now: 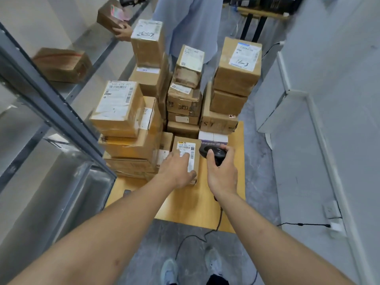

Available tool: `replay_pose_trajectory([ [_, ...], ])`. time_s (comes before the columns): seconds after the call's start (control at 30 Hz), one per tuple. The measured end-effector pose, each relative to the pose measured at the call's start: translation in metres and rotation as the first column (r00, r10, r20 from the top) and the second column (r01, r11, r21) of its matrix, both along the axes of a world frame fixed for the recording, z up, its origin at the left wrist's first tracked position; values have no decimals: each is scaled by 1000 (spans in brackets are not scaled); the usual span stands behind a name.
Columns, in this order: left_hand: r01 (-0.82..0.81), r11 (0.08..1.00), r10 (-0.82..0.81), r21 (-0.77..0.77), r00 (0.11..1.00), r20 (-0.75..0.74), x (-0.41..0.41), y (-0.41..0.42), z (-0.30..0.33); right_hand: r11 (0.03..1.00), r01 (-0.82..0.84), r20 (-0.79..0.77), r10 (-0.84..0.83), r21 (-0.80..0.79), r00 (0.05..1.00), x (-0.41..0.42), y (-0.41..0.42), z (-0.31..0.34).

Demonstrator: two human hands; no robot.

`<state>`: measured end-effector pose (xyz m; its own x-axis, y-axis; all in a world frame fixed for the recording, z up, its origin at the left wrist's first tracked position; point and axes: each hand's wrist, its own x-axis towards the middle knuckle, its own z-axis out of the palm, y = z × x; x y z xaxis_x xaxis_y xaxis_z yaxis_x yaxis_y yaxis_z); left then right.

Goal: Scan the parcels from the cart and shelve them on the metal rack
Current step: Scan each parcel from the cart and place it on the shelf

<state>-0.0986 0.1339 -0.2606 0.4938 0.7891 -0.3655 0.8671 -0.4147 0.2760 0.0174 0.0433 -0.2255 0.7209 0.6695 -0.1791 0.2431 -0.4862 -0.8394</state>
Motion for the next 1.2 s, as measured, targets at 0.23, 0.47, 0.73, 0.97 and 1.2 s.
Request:
replay_pose_trajectory([
  [0.23, -107, 994, 107, -26, 994, 6, 26, 13, -45, 997, -40, -12, 40, -61, 999, 30, 24, -44],
  [0.47, -233, 970, 235, 64, 972, -26, 47, 5, -69, 994, -80, -61, 76, -77, 995, 55, 23, -65],
  [0.73, -328, 944, 329, 23, 939, -101, 66, -2, -54, 992, -107, -57, 104, -61, 993, 76, 19, -64],
  [0.97, -462, 886, 462, -41, 887, -4, 65, -25, -62, 990, -131, -74, 127, -56, 989, 82, 11, -65],
  [1.2, -597, 734, 670, -325, 716, 197, 39, -36, -80, 986, -152, -91, 146, -68, 985, 80, 0, -74],
])
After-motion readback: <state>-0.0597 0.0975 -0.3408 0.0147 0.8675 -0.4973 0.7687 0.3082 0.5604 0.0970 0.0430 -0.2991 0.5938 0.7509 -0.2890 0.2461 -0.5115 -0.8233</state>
